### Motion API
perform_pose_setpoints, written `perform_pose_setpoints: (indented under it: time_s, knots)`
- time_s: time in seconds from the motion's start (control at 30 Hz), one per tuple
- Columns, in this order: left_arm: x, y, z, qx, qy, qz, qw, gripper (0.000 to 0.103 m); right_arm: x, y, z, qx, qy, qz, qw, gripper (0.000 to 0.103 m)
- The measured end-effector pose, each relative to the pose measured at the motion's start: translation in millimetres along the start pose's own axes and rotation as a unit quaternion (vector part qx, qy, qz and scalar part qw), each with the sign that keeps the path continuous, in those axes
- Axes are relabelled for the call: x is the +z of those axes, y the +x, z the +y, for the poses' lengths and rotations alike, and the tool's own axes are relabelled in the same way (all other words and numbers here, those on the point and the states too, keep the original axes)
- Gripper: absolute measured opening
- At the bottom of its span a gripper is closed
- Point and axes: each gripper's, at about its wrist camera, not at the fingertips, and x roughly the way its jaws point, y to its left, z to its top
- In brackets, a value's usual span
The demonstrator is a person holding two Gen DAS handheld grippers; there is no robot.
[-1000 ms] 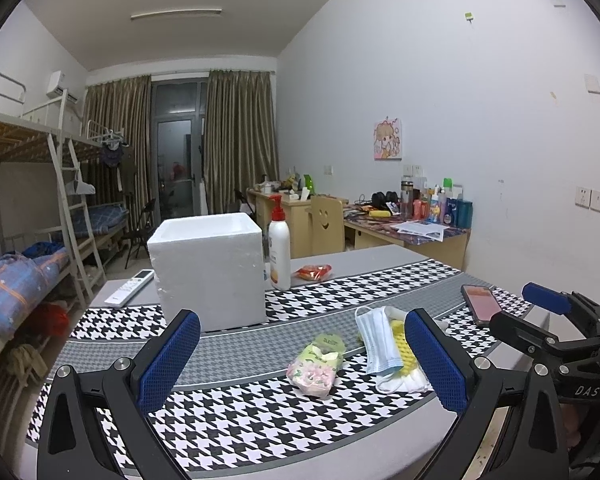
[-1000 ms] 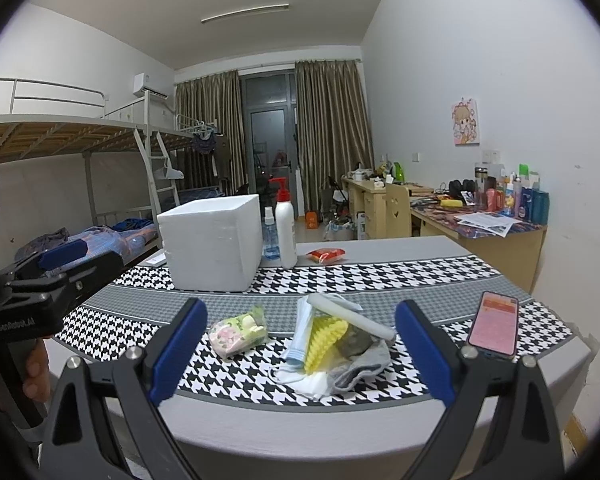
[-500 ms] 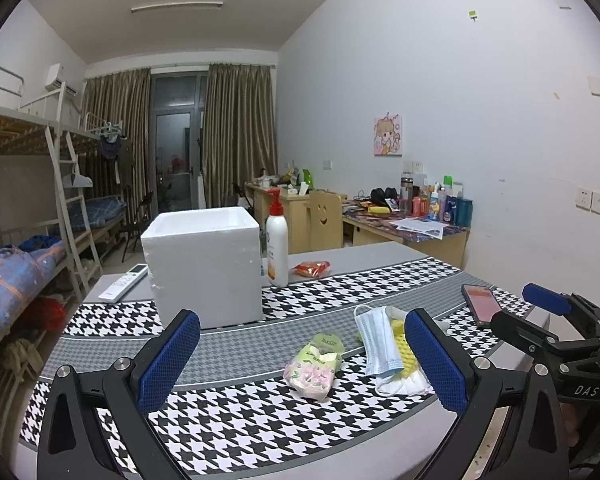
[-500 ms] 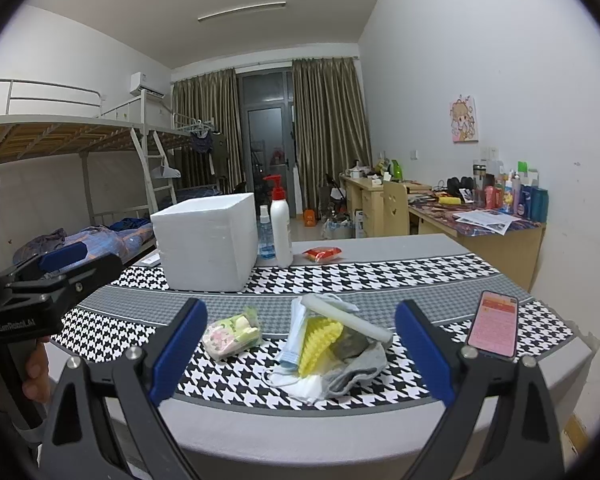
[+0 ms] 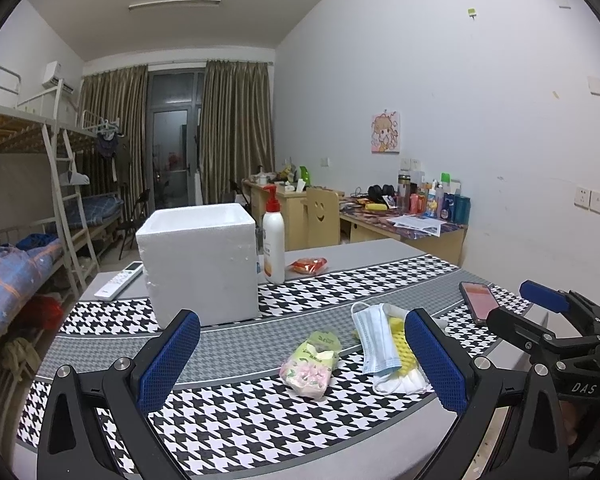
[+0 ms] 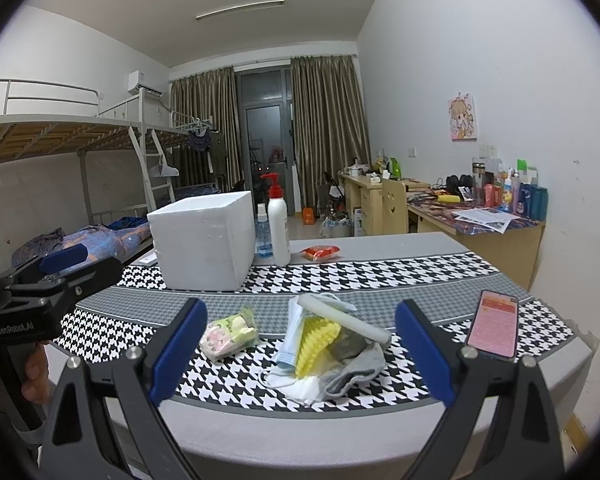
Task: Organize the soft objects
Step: 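Move both tools toward the pile of soft items on the table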
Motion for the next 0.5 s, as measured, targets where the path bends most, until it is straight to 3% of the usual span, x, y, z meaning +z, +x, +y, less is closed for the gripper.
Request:
perform_pose_setpoints:
  time_s: [0.5]
  knots:
    - [-0.4, 6.4, -0.4, -0.007, 0.003, 0.011, 0.9999, 0.102, 0.3, 4.0, 0.8, -0.005, 0.0, 0.004, 1.0, 0.097]
